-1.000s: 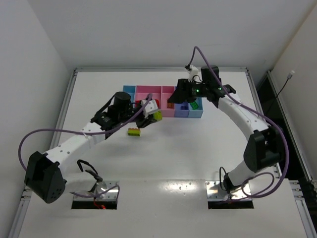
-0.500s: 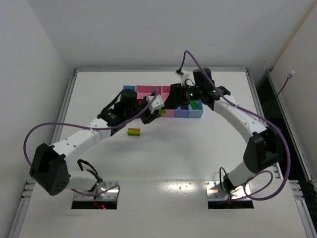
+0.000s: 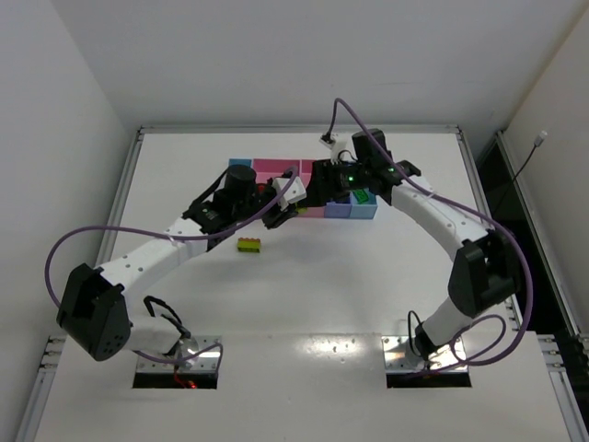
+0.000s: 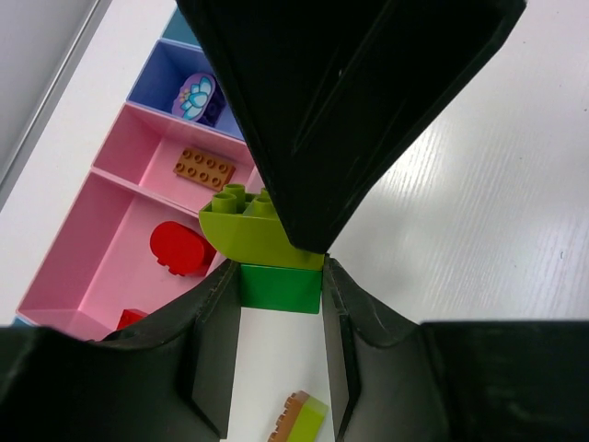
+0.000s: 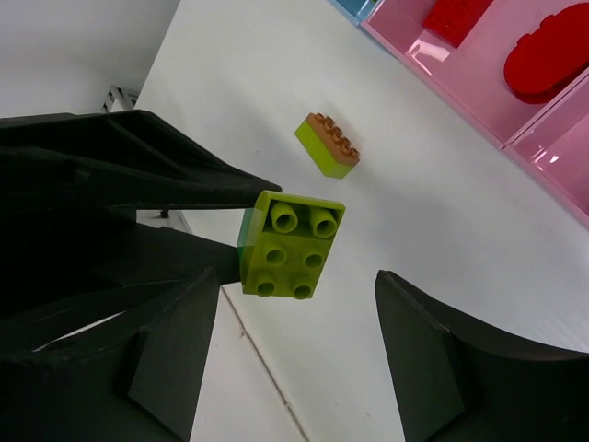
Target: Sort the legos into containers by color
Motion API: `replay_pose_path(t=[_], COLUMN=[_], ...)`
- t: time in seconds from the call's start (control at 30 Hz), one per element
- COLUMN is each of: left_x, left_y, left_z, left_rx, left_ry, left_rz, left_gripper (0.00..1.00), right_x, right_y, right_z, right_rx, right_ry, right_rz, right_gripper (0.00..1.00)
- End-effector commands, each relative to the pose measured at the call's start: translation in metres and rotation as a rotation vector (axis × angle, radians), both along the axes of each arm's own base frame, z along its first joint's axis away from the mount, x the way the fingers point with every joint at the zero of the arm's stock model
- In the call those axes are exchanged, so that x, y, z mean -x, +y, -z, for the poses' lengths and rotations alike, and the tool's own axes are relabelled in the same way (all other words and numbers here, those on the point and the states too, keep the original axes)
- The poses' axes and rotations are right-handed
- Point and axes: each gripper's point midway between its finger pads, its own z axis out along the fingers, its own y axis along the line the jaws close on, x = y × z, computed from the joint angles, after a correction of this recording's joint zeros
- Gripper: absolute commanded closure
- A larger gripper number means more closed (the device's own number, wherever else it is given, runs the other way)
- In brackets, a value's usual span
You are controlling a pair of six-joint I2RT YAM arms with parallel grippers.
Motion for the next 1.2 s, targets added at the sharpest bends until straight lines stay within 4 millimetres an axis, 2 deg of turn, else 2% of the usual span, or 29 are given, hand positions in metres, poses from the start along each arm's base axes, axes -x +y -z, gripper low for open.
replay_pose_path(t=[0.0, 0.23, 0.27, 0.37, 0.4, 0.47, 0.57, 0.6, 0.63, 0.67, 0.77, 0.87, 1.07, 1.17], left_x=[-0.006, -0.004, -0.001, -0.002, -0.003, -0.003, -0.003, -0.003, -0.002, -0.002, 0.003, 0.005, 0.009, 0.015], left_y=[-0.010, -0.016, -0.018, -0.019, -0.019, -0.019, -0.017, -0.015, -0.014, -0.014, -0.008, -0.004, -0.002, -0.002], left_z=[-0.031, -0.041, -0.041, -0.038, -0.038, -0.038, -0.033, -0.027, -0.020, -0.020, -0.005, 0.004, 0.014, 0.010], left_rx=[0.045, 0.064, 0.065, 0.060, 0.055, 0.055, 0.046, 0.036, 0.027, 0.027, 0.002, -0.012, -0.028, -0.004], left_ry=[-0.079, -0.100, -0.099, -0.092, -0.099, -0.099, -0.093, -0.085, -0.072, -0.072, -0.057, -0.045, -0.023, -0.014], left_rz=[0.016, 0.035, 0.044, 0.044, 0.047, 0.048, 0.038, 0.029, 0.029, 0.029, 0.025, 0.015, 0.016, 0.025], left_gripper=[1.00, 1.00, 1.00, 1.00, 1.00, 1.00, 1.00, 1.00, 1.00, 1.00, 1.00, 1.00, 1.00, 1.00], right_x=[-0.001, -0.005, -0.008, -0.008, -0.009, -0.008, -0.004, -0.005, -0.001, -0.004, -0.009, -0.016, -0.028, -0.036], right_y=[0.012, 0.017, 0.019, 0.022, 0.022, 0.023, 0.021, 0.021, 0.021, 0.018, 0.011, 0.004, -0.009, -0.020], right_z=[-0.010, -0.005, -0.011, -0.014, -0.015, -0.016, -0.016, -0.024, -0.023, -0.030, -0.035, -0.053, -0.063, -0.069], right_rx=[-0.037, -0.056, -0.064, -0.081, -0.085, -0.091, -0.108, -0.124, -0.127, -0.137, -0.141, -0.155, -0.146, -0.130], right_ry=[-0.024, -0.009, -0.028, -0.024, -0.032, -0.029, -0.009, -0.033, -0.027, -0.051, -0.063, -0.116, -0.144, -0.167], right_rz=[-0.034, -0.041, -0.041, -0.053, -0.054, -0.062, -0.065, -0.063, -0.070, -0.062, -0.043, -0.020, 0.025, 0.065], right_gripper=[0.29, 0.29, 0.32, 0.63, 0.87, 1.00, 1.00, 1.00, 1.00, 1.00, 1.00, 1.00, 1.00, 1.00])
